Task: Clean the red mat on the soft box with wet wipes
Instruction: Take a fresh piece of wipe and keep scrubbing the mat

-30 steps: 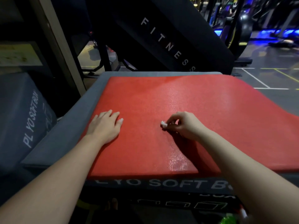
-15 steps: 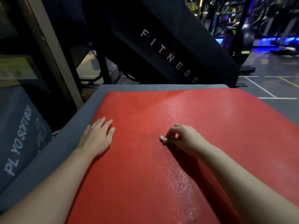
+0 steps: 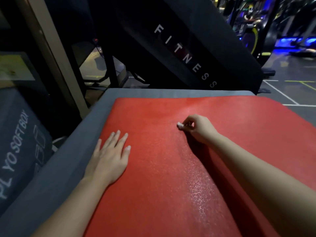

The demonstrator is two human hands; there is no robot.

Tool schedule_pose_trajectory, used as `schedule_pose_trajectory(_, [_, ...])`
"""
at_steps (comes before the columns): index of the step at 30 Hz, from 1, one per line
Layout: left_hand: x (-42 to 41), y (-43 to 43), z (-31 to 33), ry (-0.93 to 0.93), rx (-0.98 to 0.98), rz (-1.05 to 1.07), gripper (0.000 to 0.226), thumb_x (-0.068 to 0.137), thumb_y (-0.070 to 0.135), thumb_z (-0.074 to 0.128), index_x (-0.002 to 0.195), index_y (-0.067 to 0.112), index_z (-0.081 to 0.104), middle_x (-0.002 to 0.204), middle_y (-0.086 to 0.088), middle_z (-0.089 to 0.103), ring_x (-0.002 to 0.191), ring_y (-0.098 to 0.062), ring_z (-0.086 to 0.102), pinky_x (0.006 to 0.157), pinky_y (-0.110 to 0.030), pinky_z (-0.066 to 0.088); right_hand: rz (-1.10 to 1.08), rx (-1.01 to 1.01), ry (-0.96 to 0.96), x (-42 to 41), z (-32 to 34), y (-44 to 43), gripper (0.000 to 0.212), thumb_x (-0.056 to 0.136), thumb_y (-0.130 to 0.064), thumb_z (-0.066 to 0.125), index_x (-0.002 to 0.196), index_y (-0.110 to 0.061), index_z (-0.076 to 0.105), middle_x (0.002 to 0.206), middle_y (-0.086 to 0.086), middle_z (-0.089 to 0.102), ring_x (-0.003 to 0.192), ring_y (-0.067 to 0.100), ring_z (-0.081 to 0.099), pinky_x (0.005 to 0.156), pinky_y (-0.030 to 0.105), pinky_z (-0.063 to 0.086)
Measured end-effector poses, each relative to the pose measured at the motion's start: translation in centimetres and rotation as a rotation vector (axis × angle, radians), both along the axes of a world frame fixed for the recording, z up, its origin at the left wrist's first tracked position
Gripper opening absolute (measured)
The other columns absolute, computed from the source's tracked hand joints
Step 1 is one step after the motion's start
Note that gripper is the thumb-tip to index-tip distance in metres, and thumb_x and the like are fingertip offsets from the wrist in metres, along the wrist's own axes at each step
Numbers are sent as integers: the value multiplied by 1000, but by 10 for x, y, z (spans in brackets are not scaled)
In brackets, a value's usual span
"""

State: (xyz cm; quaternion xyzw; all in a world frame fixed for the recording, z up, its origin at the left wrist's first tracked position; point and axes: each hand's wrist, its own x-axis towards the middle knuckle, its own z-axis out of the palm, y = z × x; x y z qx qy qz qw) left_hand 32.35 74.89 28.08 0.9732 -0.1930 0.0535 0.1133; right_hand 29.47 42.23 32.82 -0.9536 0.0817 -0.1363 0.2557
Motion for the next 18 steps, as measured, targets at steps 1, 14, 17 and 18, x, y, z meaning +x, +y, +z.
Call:
schedule_pose_trajectory(1, [1, 0, 0, 4, 2, -3, 68, 99, 58, 10, 162, 36, 19, 170, 10, 9, 156, -4, 2, 127, -39, -4, 32, -29, 28, -1, 1, 0, 25, 84, -46, 73, 82, -22, 72, 80, -4, 65, 73, 14, 56, 64, 28, 39])
schedule_pose_trajectory(14, [2, -2, -2, 4, 17, 5, 82, 87, 64, -7, 162, 38, 15, 169, 14, 2, 153, 1, -5, 128, -38, -3, -111, -94, 23, 100, -1, -32, 26, 84, -48, 71, 85, -23, 73, 92, 5, 70, 89, 27, 65, 75, 36, 54])
schedule_pose_trajectory(17, [3, -3, 2, 12, 40, 3, 82, 86, 65, -8, 162, 40, 11, 169, 16, -1, 153, 1, -7, 127, -37, -4, -50, -111, 64, 99, 0, -40, 26, 82, -47, 74, 83, -21, 74, 84, 5, 71, 80, 26, 64, 72, 34, 53])
schedule_pose_trajectory(18, [2, -2, 3, 16, 41, 1, 81, 86, 65, -8, 162, 41, 9, 169, 16, -3, 153, 2, -9, 127, -37, -5, -16, -120, 95, 98, 1, -42, 27, 81, -47, 75, 81, -21, 74, 79, 5, 70, 76, 25, 64, 70, 33, 52])
